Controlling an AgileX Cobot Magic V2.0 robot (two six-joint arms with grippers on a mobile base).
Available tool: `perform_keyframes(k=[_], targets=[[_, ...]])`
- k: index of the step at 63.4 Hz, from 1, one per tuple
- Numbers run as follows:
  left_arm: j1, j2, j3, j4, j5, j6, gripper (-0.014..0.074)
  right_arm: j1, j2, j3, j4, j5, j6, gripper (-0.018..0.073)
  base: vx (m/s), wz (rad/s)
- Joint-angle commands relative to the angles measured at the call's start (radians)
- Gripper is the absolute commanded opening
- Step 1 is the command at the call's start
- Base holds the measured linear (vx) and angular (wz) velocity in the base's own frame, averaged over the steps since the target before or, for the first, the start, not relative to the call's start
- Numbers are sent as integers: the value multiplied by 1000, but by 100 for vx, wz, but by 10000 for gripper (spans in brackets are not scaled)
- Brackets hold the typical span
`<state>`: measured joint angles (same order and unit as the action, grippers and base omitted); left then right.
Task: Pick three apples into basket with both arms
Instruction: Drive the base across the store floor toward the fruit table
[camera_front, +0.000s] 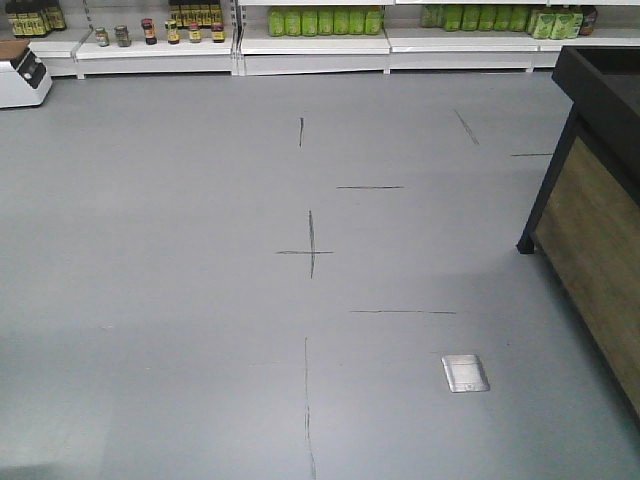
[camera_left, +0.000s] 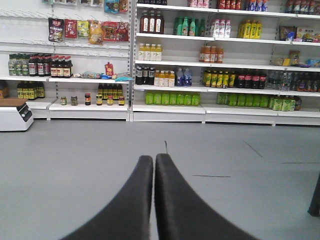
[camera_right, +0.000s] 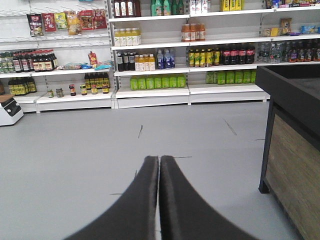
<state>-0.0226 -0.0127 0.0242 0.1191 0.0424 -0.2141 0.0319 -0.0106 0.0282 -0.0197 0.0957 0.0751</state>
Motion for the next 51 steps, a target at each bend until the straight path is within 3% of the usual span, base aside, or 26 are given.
perform_keyframes(k=[1,51], targets=[[2,-13,23,-6,-75,-8,-6,3,-11,14,-6,-79,-7,-9,19,-2],[2,-13,23,-6,-75,-8,-6,3,-11,14,-6,-79,-7,-9,17,-1]])
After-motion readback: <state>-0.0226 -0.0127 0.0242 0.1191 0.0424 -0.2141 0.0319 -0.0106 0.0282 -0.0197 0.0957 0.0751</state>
